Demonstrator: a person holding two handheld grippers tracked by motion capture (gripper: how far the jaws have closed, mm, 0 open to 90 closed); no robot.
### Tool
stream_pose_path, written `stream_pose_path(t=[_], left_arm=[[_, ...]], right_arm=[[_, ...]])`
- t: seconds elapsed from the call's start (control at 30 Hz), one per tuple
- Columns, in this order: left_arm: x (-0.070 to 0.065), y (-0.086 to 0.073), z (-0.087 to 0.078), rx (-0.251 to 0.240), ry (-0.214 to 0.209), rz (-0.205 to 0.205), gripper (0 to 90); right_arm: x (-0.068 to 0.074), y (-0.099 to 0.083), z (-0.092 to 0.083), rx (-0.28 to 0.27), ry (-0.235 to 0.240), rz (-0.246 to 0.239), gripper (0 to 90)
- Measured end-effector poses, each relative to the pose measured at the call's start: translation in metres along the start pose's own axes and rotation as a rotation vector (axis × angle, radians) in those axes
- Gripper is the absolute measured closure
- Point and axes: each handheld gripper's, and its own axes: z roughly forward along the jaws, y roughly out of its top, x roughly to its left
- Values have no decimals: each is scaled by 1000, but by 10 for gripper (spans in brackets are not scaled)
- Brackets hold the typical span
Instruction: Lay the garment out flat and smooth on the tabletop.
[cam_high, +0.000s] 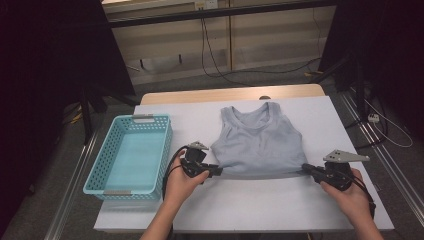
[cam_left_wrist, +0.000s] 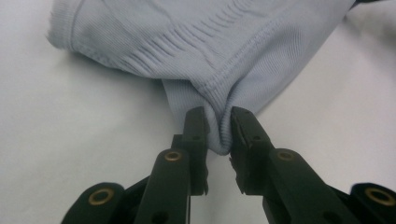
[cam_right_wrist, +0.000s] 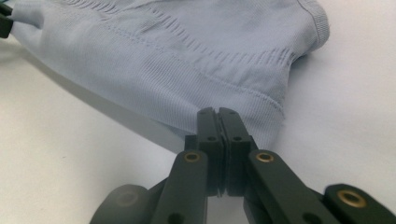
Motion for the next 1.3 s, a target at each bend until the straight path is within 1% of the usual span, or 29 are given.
stream_pose_path(t=[0.07, 0.1, 0.17, 0.23, 0.27, 0.33, 0.4, 0.5, 0.53, 0.57, 0.63, 0.73, 0.8, 0.9, 1.0, 1.03, 1.07, 1.13, 1.17, 1.23, 1.3], left_arm=[[1, -1, 1, 5, 2, 0, 756], [1, -2, 1, -2, 5, -8, 753], [2, -2, -1, -12, 9, -10, 740], [3, -2, -3, -19, 15, -8, 711], [3, -2, -5, -22, 13, -14, 706], [3, -2, -8, -34, 22, -12, 674], [4, -1, -10, -51, 26, -23, 652], [5, -1, -13, -60, 38, -17, 627], [5, -1, -13, -64, 44, -14, 612], [6, -1, -12, -63, 55, -2, 595], [7, -2, -11, -59, 54, -5, 575], [8, -2, -12, -73, 49, -21, 542], [8, -2, -11, -69, 48, -15, 513], [7, -2, -9, -64, 54, -16, 461], [7, -2, -8, -77, 72, -12, 374], [7, -2, -9, -85, 86, -2, 329], [7, -2, -10, -91, 91, -1, 295], [7, -2, -11, -94, 96, -3, 276], [7, -3, -12, -94, 95, -7, 271], [9, -4, -13, -90, 93, -7, 263], [9, -4, -13, -88, 103, -9, 246]], right_arm=[[0, 2, 3, 0, -11, -4, 894], [1, 2, 6, 6, -11, -6, 894], [2, 3, 9, 20, -22, -30, 891], [4, 4, 11, 28, -13, -32, 883], [4, 4, 12, 27, -15, -35, 863], [6, 5, 12, 20, -22, -45, 816], [8, 6, 12, 4, -34, -35, 731], [8, 7, 12, -12, -23, -7, 592], [8, 7, 13, -9, -14, 0, 589], [9, 8, 13, -11, -17, -1, 575], [11, 9, 14, -14, -13, -2, 534], [15, 13, 13, -26, -7, -29, 519], [20, 16, 14, -38, -1, -41, 508], [27, 21, 18, -39, 20, -58, 505], [34, 27, 24, -45, 42, -71, 467], [37, 29, 27, -46, 48, -75, 460], [40, 31, 29, -41, 58, -87, 459], [45, 34, 33, -42, 70, -110, 448], [47, 36, 34, -43, 76, -109, 443], [53, 40, 39, -46, 86, -129, 441], [57, 44, 44, -46, 93, -141, 432]])
